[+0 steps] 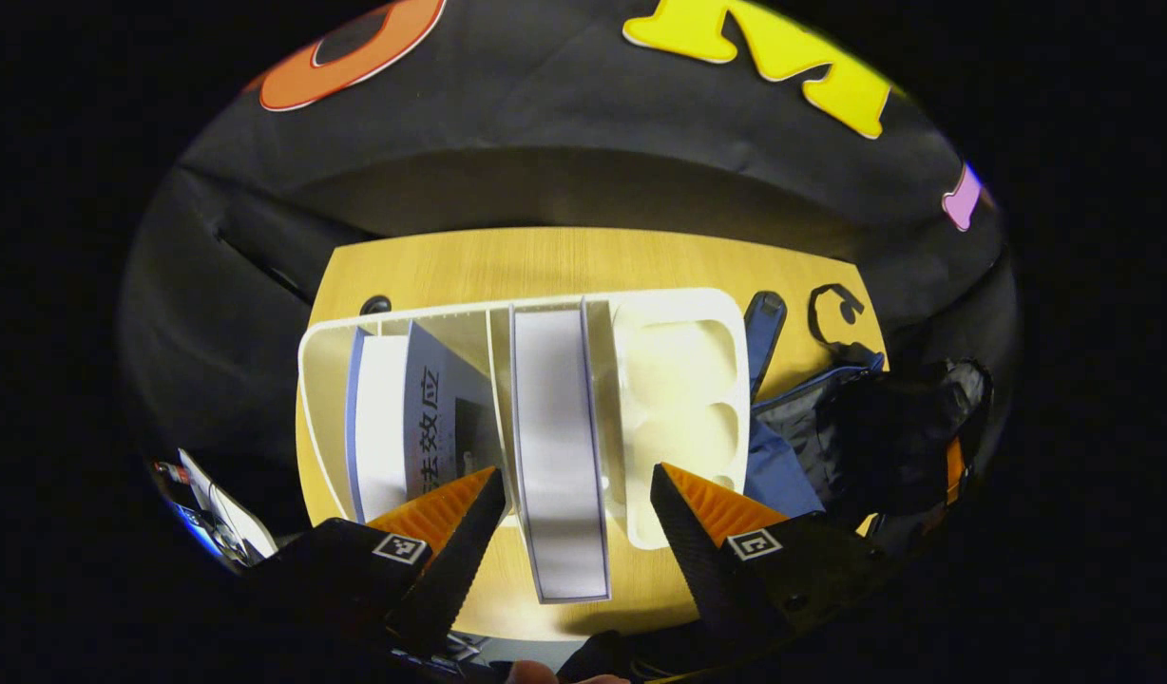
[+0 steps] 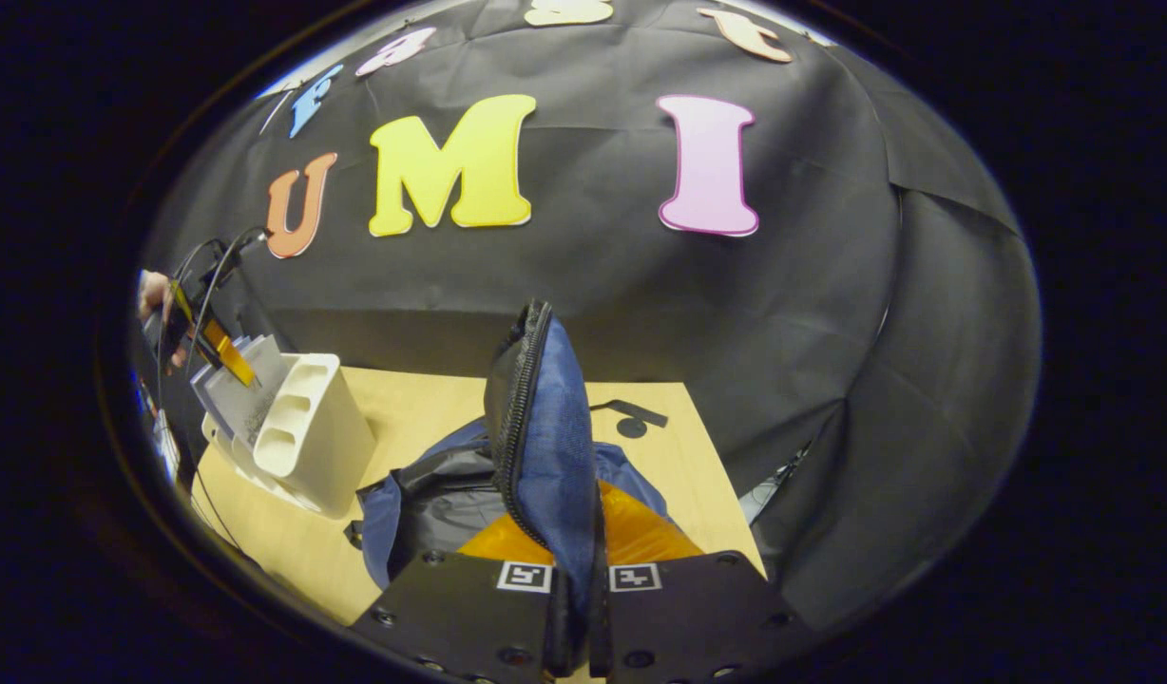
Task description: Open the schoolbag, grab two books from the bookshelf and put them into the schoolbag.
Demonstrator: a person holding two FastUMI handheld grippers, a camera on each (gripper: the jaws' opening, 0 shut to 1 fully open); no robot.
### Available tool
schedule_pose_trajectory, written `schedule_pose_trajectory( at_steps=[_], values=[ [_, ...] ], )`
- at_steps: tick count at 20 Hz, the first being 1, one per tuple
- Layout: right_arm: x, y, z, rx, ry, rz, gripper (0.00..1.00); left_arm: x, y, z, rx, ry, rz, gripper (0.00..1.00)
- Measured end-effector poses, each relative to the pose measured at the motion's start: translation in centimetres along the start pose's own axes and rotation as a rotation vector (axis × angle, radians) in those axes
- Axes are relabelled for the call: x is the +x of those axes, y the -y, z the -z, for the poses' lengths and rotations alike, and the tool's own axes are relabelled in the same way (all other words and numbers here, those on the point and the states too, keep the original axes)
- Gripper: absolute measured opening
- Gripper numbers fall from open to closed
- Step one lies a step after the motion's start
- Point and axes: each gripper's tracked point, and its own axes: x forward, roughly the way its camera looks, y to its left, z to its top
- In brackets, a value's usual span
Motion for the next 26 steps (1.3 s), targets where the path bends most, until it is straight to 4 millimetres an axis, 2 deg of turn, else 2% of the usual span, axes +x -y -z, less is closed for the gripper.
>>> schedule_pose_trajectory(
  at_steps=[1,2,6,9,11,14,16,20,21,22,23,24,25,26],
  values=[
    [0.0,0.1,0.1,-0.004,0.001,-0.006,0.07,0.3,-0.3,0.4,-0.015,-0.040,-0.005,0.89],
    [-0.1,0.1,0.1,-0.008,0.002,-0.007,0.07,0.7,-0.5,0.9,-0.028,-0.081,-0.009,0.92],
    [0.1,0.2,0.2,-0.009,-0.001,-0.022,0.07,1.6,-0.7,1.5,-0.043,-0.147,-0.013,0.78],
    [0.2,0.2,0.2,-0.013,-0.004,-0.030,0.07,1.7,-0.4,1.4,-0.037,-0.151,-0.026,0.57],
    [0.2,0.1,0.1,-0.031,-0.002,-0.031,0.07,1.6,-0.6,1.6,-0.036,-0.163,-0.040,0.48],
    [0.1,-0.3,-0.1,-0.051,0.004,-0.037,0.07,0.9,-0.3,2.0,-0.048,-0.167,-0.027,0.46],
    [0.0,-0.5,0.0,-0.051,0.008,-0.039,0.07,-0.4,-0.5,2.1,-0.047,-0.137,-0.035,0.45],
    [-0.2,-0.4,0.2,-0.045,0.013,-0.038,0.07,-4.7,-0.2,3.1,-0.018,-0.079,0.010,0.41],
    [-0.2,-0.4,0.3,-0.046,0.013,-0.038,0.07,-6.0,0.0,3.6,-0.014,-0.064,0.030,0.46],
    [-0.3,-0.5,0.2,-0.046,0.015,-0.039,0.08,-7.2,0.2,4.0,-0.017,-0.045,0.047,0.40],
    [-0.3,-0.5,0.2,-0.049,0.015,-0.037,0.08,-8.4,0.4,4.4,-0.024,-0.026,0.065,0.40],
    [-0.3,-0.6,0.2,-0.052,0.016,-0.037,0.07,-9.6,0.4,4.8,-0.036,-0.007,0.079,0.45],
    [-0.3,-0.7,0.1,-0.056,0.016,-0.036,0.07,-11.0,0.3,5.3,-0.049,0.011,0.095,0.33],
    [-0.4,-0.8,0.1,-0.061,0.016,-0.036,0.07,-12.2,0.3,5.8,-0.070,0.026,0.116,0.39]
  ],
)
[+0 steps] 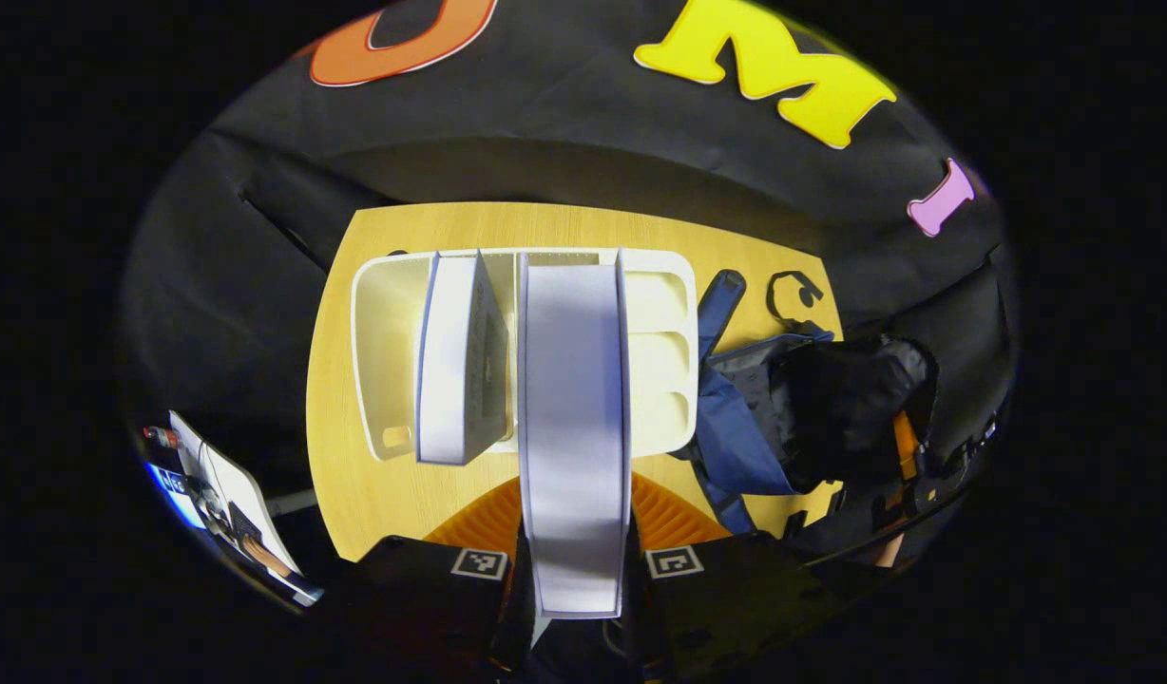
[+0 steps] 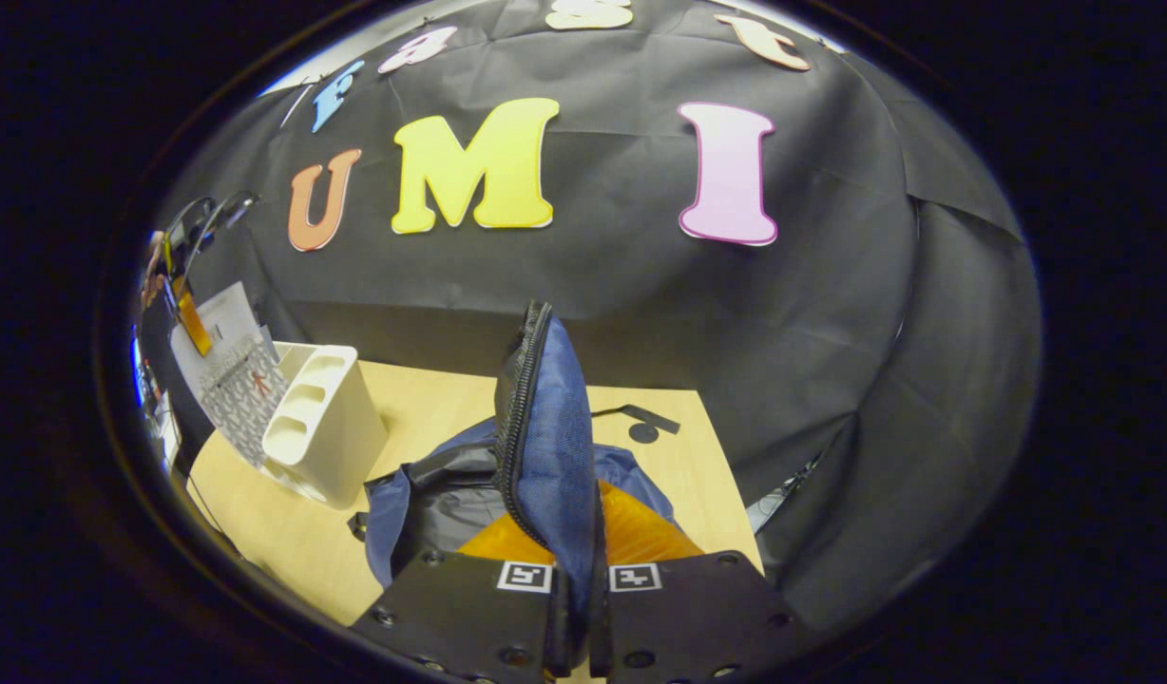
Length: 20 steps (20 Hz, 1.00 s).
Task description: Open the schoolbag, grab two books from the bookshelf and put them into the schoolbag.
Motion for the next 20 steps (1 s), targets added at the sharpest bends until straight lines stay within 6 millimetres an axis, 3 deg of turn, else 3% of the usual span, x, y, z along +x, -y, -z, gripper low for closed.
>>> schedule_pose_trajectory(
  at_steps=[3,4,6,7,8,12,16,20],
  values=[
    [-0.2,-0.4,0.0,-0.014,0.000,-0.004,0.07,-3.8,0.1,1.8,-0.082,0.042,0.088,0.39],
    [-0.3,-0.5,0.1,-0.014,-0.001,-0.004,0.07,-5.0,0.4,2.3,-0.119,0.061,0.125,0.43],
    [-0.3,-0.6,-0.1,-0.015,-0.003,0.001,0.07,-7.1,0.3,3.3,-0.157,0.097,0.172,0.38],
    [-0.2,-0.6,0.0,-0.017,-0.004,0.001,0.07,-8.2,0.2,4.0,-0.161,0.118,0.186,0.43],
    [-0.2,-0.7,0.0,-0.022,-0.005,0.004,0.07,-9.1,0.3,4.4,-0.171,0.137,0.206,0.37],
    [-0.7,-0.9,-0.1,-0.030,-0.009,0.005,0.08,-11.3,3.9,4.8,-0.219,0.190,0.378,0.36],
    [-0.9,-1.2,-0.2,-0.029,-0.008,0.005,0.07,-9.0,9.7,4.1,-0.232,0.215,0.556,0.36],
    [-0.6,-0.8,-0.2,-0.015,-0.010,0.013,0.07,-3.0,15.8,3.8,-0.246,0.220,0.652,0.36]
  ],
)
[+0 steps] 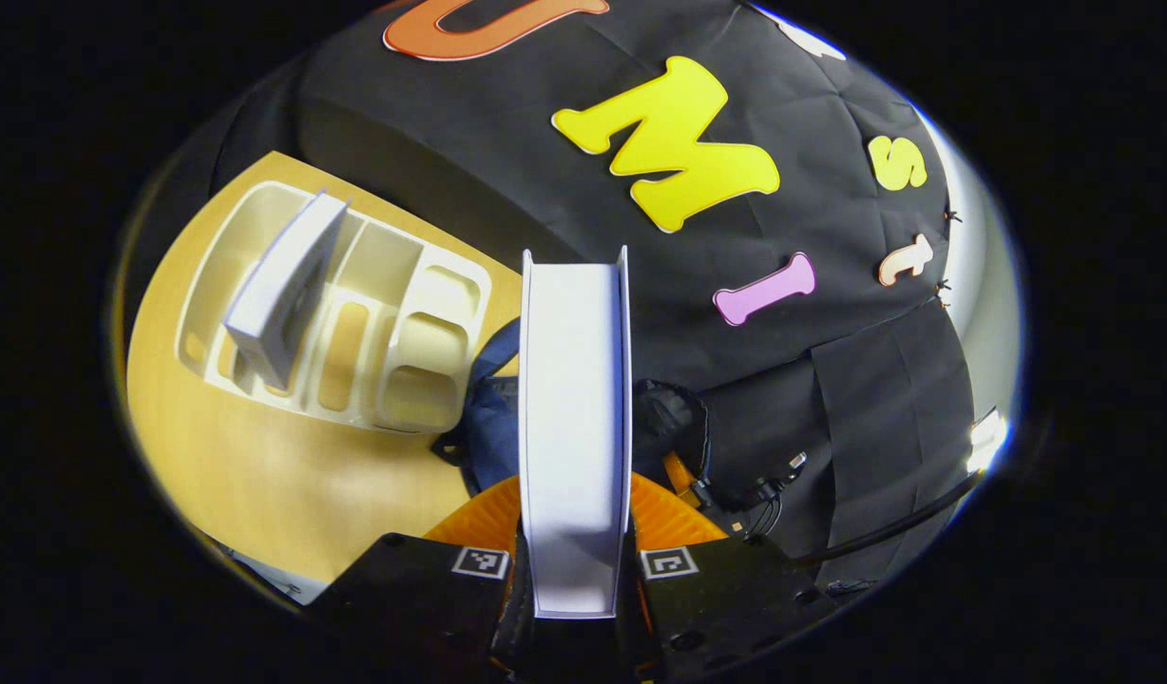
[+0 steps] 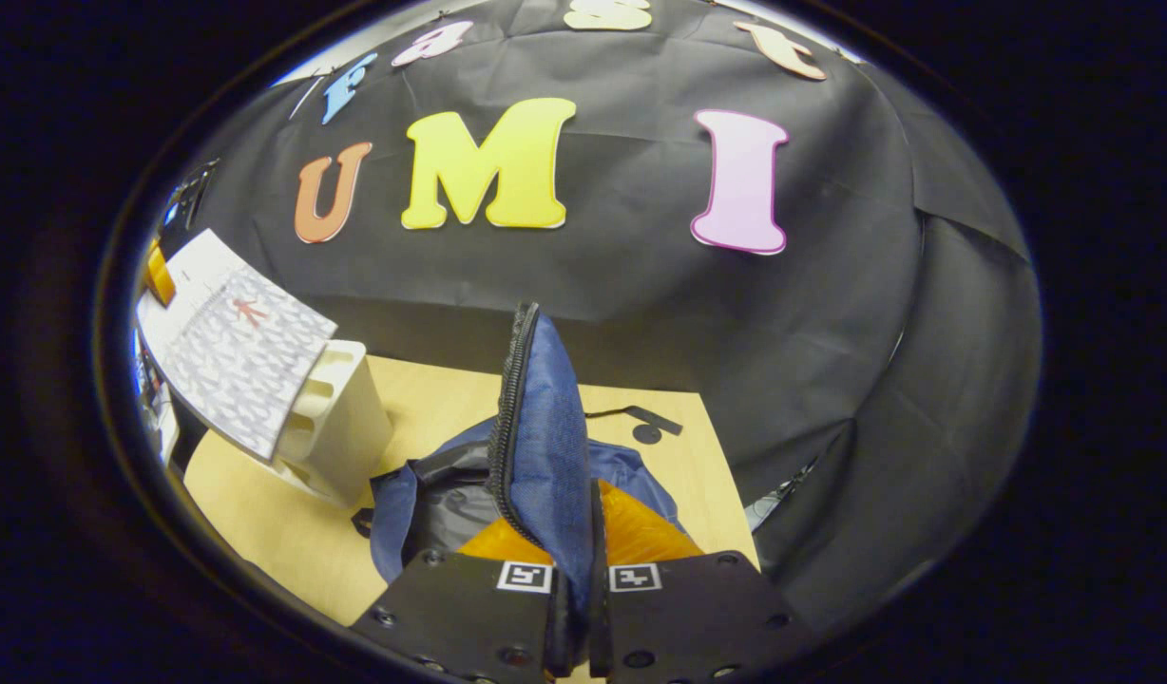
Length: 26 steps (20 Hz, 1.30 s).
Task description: Open the schoolbag, grab two books from the bookshelf and put them into the schoolbag.
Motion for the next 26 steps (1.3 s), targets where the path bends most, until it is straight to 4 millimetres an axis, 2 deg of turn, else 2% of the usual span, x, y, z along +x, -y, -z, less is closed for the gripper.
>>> schedule_pose_trajectory(
  at_steps=[2,4,7,13,16,19,23,24,25,26],
  values=[
    [0.1,0.8,-0.1,0.007,0.003,0.023,0.07,4.2,0.1,2.5,-0.015,-0.027,0.011,0.36],
    [0.2,0.7,-0.3,0.013,0.000,0.023,0.07,8.1,0.1,4.9,-0.025,-0.055,0.012,0.36],
    [0.0,0.8,-0.4,0.015,0.003,0.017,0.07,13.2,-0.7,7.4,-0.013,-0.078,-0.001,0.36],
    [-0.1,1.1,-0.5,0.028,-0.007,0.009,0.07,20.8,-2.7,10.5,0.006,-0.085,0.004,0.36],
    [0.0,1.1,-0.5,0.023,-0.014,0.003,0.07,24.0,-3.7,11.5,-0.042,-0.077,0.051,0.36],
    [0.1,1.1,-0.4,0.017,-0.022,0.000,0.07,26.5,-5.5,13.0,0.007,-0.070,0.080,0.36],
    [0.2,1.0,-0.3,0.015,-0.030,-0.003,0.07,28.8,-7.2,13.0,-0.160,-0.054,0.165,0.36],
    [0.2,0.9,-0.3,0.013,-0.034,-0.003,0.07,29.1,-7.8,12.4,-0.143,-0.029,0.182,0.36],
    [0.2,0.9,-0.3,0.012,-0.035,-0.003,0.07,30.5,-7.1,13.4,-0.128,-0.037,0.186,0.36],
    [0.2,0.9,-0.4,0.011,-0.036,-0.003,0.07,30.0,-7.1,13.6,-0.129,-0.054,0.190,0.36]
  ],
)
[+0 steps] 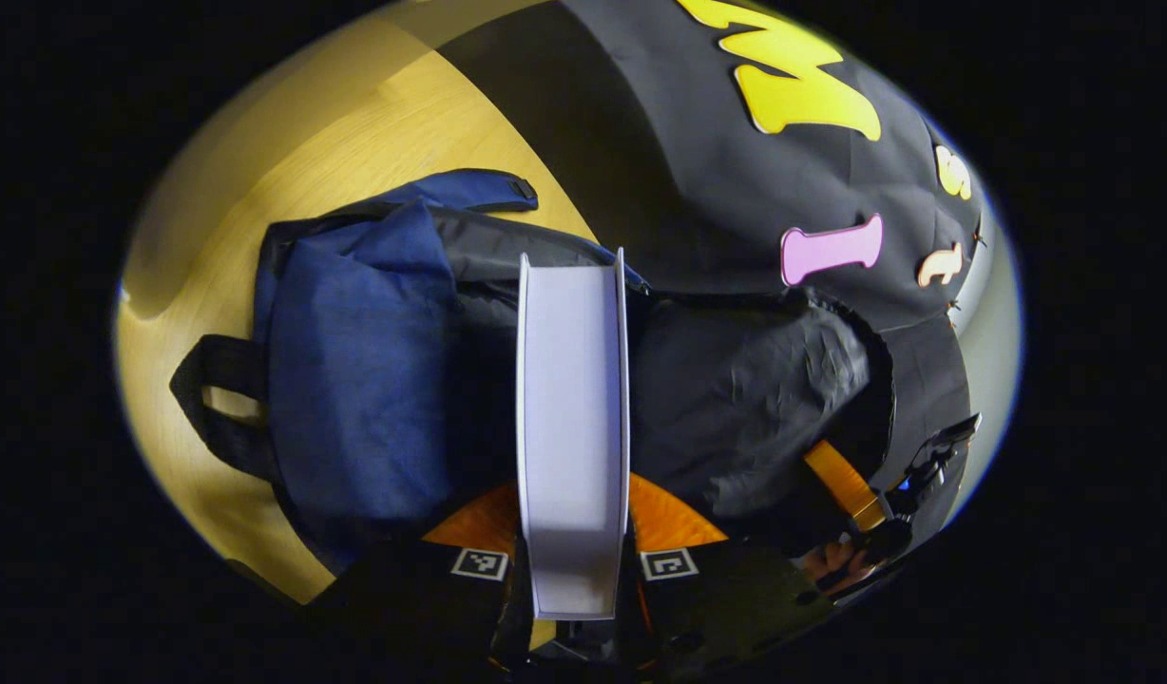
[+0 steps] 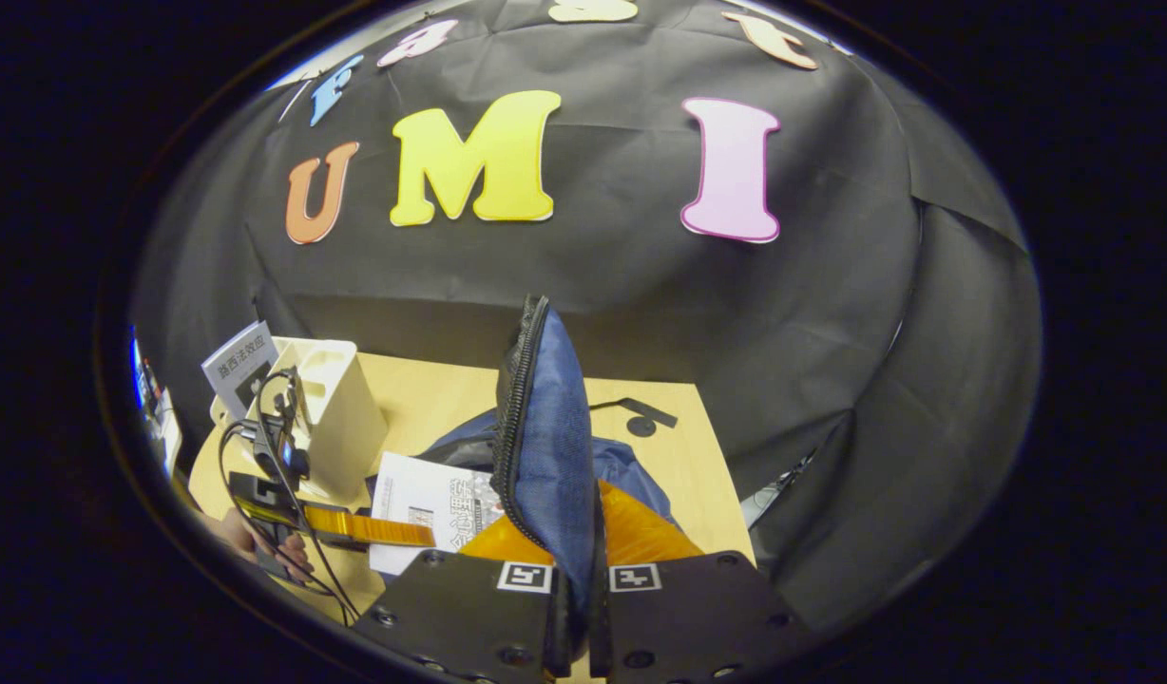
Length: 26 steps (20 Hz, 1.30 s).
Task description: Open the schoolbag, grab two books from the bookshelf and put them into the schoolbag.
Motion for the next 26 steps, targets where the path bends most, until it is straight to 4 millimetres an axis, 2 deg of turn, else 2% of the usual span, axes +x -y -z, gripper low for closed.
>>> schedule_pose_trajectory(
  at_steps=[2,4,5,6,7,8,9,10,12,14,19,22,26],
  values=[
    [0.0,-0.2,0.1,-0.005,-0.003,-0.003,0.07,0.5,0.0,0.0,-0.005,-0.010,-0.026,0.39],
    [0.0,-0.4,0.0,-0.010,-0.005,-0.008,0.07,1.0,-0.7,-0.2,0.035,-0.010,-0.092,0.46],
    [-0.1,-0.5,0.1,-0.011,-0.004,-0.009,0.07,0.9,-0.7,0.0,0.062,-0.018,-0.109,0.62],
    [-0.1,-0.7,0.1,-0.013,-0.005,-0.011,0.07,0.9,-0.9,0.1,0.091,-0.024,-0.134,0.44],
    [-0.2,-0.8,0.0,-0.017,-0.005,-0.012,0.07,0.8,-1.4,0.0,0.117,-0.030,-0.169,0.61],
    [-0.2,-1.0,-0.1,-0.022,-0.003,-0.013,0.07,0.7,-1.6,-0.2,0.131,-0.035,-0.196,0.64],
    [-0.1,-1.1,-0.1,-0.029,-0.002,-0.014,0.07,0.5,-1.8,-0.1,0.139,-0.045,-0.227,0.82],
    [-0.1,-1.2,-0.2,-0.030,-0.001,-0.015,0.07,0.1,-2.1,0.0,0.147,-0.059,-0.271,0.71],
    [-0.1,-1.2,-0.1,-0.028,0.000,-0.016,0.07,-1.1,-2.6,0.0,0.177,-0.073,-0.355,0.78],
    [-0.1,-1.3,-0.2,-0.027,0.002,-0.018,0.07,-2.4,-2.6,-0.7,0.243,-0.064,-0.438,0.78],
    [-0.1,-1.6,-0.1,-0.026,0.006,-0.020,0.07,-6.4,1.3,-2.6,0.359,0.013,-0.482,0.78],
    [-0.3,-1.9,-0.1,-0.031,0.009,-0.020,0.07,-9.2,3.6,-4.6,0.446,0.090,-0.483,0.78],
    [-0.5,-2.4,-0.1,-0.041,0.014,-0.012,0.07,-13.3,5.5,-6.0,0.508,0.176,-0.502,0.78]
  ],
)
